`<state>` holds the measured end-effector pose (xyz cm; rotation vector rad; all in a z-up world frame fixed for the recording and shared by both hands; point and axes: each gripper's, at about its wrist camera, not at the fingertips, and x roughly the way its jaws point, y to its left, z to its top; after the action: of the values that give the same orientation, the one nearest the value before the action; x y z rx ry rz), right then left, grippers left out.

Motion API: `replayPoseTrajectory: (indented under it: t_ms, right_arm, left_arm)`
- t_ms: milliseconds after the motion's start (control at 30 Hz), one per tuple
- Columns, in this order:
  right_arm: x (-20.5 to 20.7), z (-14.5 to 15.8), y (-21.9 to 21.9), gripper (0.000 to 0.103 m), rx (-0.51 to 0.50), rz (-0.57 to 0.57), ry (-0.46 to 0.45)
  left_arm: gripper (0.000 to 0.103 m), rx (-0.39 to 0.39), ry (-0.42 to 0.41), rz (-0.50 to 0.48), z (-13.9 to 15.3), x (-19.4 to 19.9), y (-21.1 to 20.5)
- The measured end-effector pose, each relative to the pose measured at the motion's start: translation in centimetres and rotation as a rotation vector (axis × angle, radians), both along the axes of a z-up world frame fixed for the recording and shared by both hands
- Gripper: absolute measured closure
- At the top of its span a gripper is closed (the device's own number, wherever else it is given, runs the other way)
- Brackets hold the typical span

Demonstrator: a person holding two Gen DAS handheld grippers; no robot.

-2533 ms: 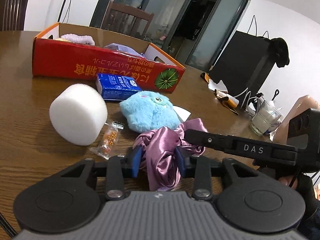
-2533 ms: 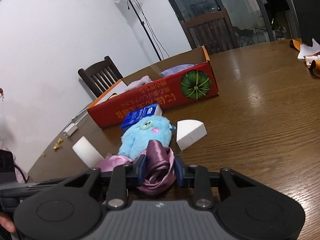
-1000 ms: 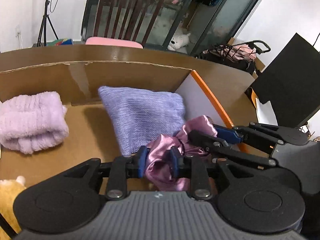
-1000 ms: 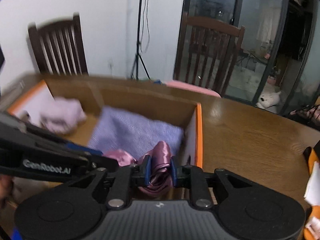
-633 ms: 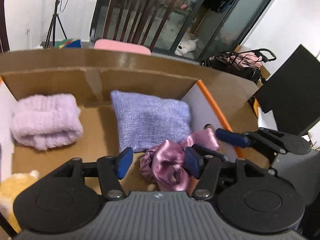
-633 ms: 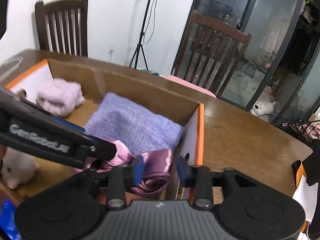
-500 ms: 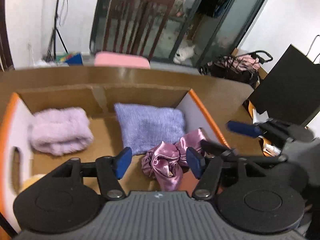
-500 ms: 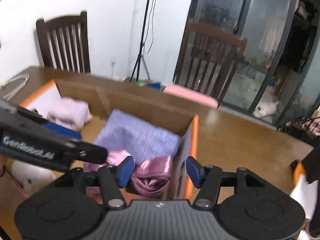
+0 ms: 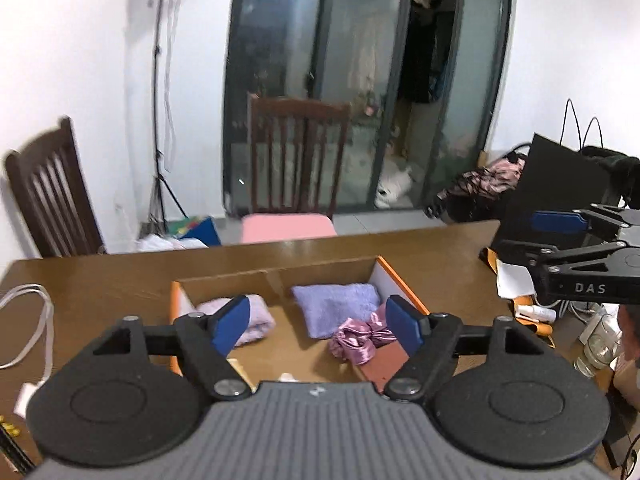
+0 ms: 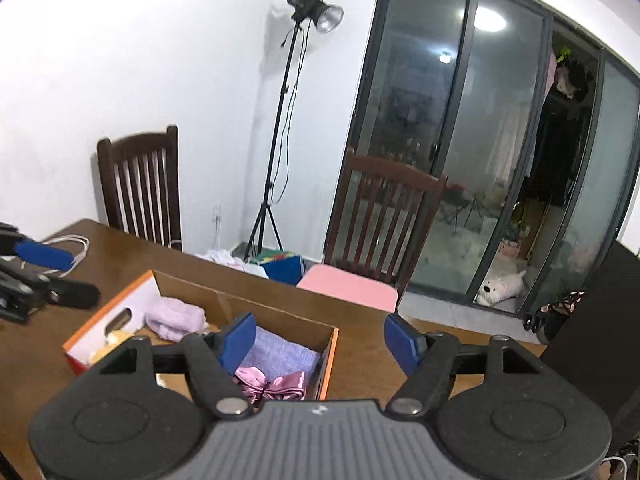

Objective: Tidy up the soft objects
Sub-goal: 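Grasp the small snack packet with the left tool while the right tool grasps the white wedge sponge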

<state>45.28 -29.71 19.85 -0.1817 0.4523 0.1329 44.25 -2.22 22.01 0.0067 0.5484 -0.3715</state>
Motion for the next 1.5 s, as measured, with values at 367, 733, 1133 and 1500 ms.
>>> replayPoseTrajectory:
  t_ms: [367,733,1133,1500]
  right_arm:
    - [-9.9,-3.8,0.0,0.018,0.109,0.090,-0.134]
    - [-19.1,-14.8,1.6,0.018,0.173,0.139,-0.006]
    - [-21.5,-20.2,0.7,0.019,0.223,0.048,0.111]
    - [-14.6,-20.8,-0.4,0.022,0.271,0.000,0.110]
  left_arm:
    - [0.013,0.015,-0.168,0.084,-4.9,-11.3,2.3]
    - [0.011,-0.004,-0.062,0.164,-14.8,-19.6,4.2]
    - [0.021,0.018,0.076,0.088,-20.2,-19.1,1.6]
    - [0.052,-0.007,0.122,0.093,-21.4,-14.4,-1.8]
